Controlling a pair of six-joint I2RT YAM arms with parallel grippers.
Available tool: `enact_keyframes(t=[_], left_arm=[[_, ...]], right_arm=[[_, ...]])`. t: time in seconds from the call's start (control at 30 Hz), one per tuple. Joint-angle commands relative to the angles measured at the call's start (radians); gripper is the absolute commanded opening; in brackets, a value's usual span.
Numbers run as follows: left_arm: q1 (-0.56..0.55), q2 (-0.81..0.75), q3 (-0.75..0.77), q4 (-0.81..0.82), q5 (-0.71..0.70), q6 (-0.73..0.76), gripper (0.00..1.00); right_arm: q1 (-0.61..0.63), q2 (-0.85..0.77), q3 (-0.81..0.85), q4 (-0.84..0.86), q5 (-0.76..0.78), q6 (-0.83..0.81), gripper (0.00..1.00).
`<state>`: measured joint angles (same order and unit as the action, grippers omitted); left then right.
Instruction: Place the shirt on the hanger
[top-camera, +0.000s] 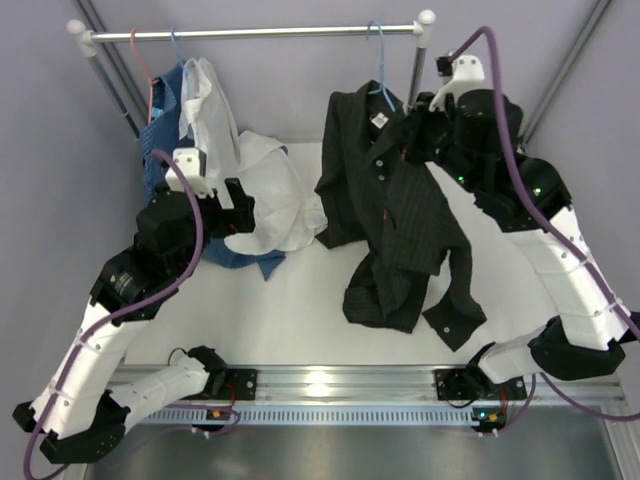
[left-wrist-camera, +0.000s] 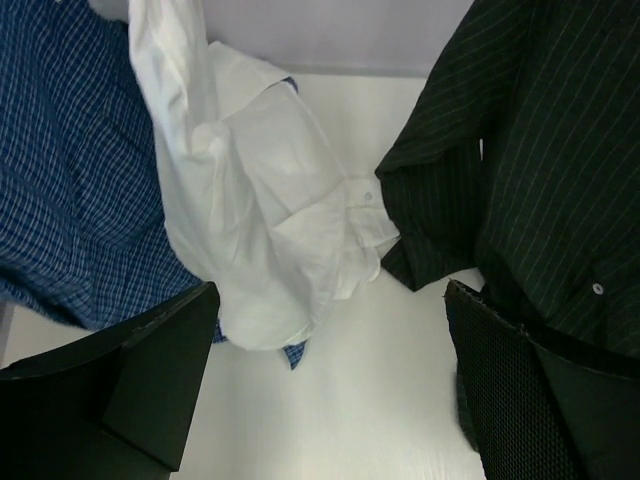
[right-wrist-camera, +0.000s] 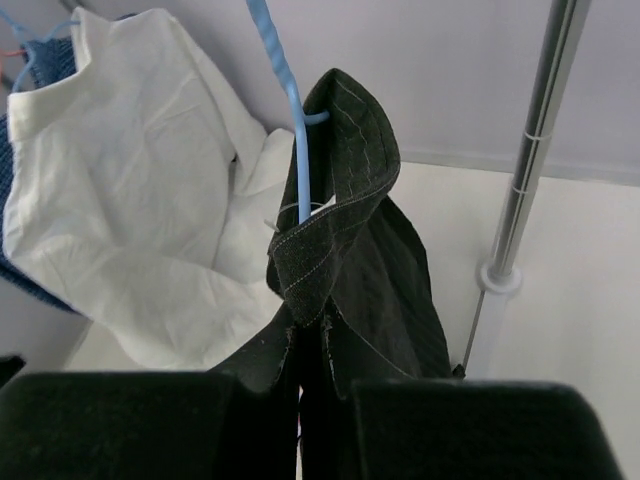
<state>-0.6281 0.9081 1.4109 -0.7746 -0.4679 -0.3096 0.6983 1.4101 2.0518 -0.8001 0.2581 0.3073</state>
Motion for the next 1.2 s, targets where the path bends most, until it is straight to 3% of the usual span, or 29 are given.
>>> enact_keyframes(t=[0.0,0.1,0.23,0.4,0.67,0.9,1.17], left_arm=[[0.001,-0.098,-0.058,-0.002,-0.054,-0.006,0.98],[0.001,-0.165,-0.167,0.009,0.02,-0.011,0.98],[-0.001,-0.285,-0.335,0.093,0.248,0.036,0.98],[-0.001,-0.443,-0.513,0.195,0.394,0.004,0.98],[0.001,-0.597,-0.651,0.195,0.388,0.001,0.98],[-0.001,-0.64,-0.701,0.202,0.388,-0.029,0.98],[0.001,-0.673,-0.721,0.205,0.356,-0.025,0.98]], right_arm=[[0.072,-0.024,-0.039,0.237,0.339,0.079,0.0],[0.093,0.081,0.076,0.242,0.423,0.049,0.0],[0.119,0.243,0.247,0.248,0.536,0.003,0.0],[0.093,0.342,0.373,0.263,0.529,0.056,0.0],[0.093,0.424,0.38,0.306,0.438,0.139,0.0],[0.075,0.424,0.266,0.406,0.356,0.164,0.0],[0.036,0.478,0.229,0.4,0.323,0.187,0.0]])
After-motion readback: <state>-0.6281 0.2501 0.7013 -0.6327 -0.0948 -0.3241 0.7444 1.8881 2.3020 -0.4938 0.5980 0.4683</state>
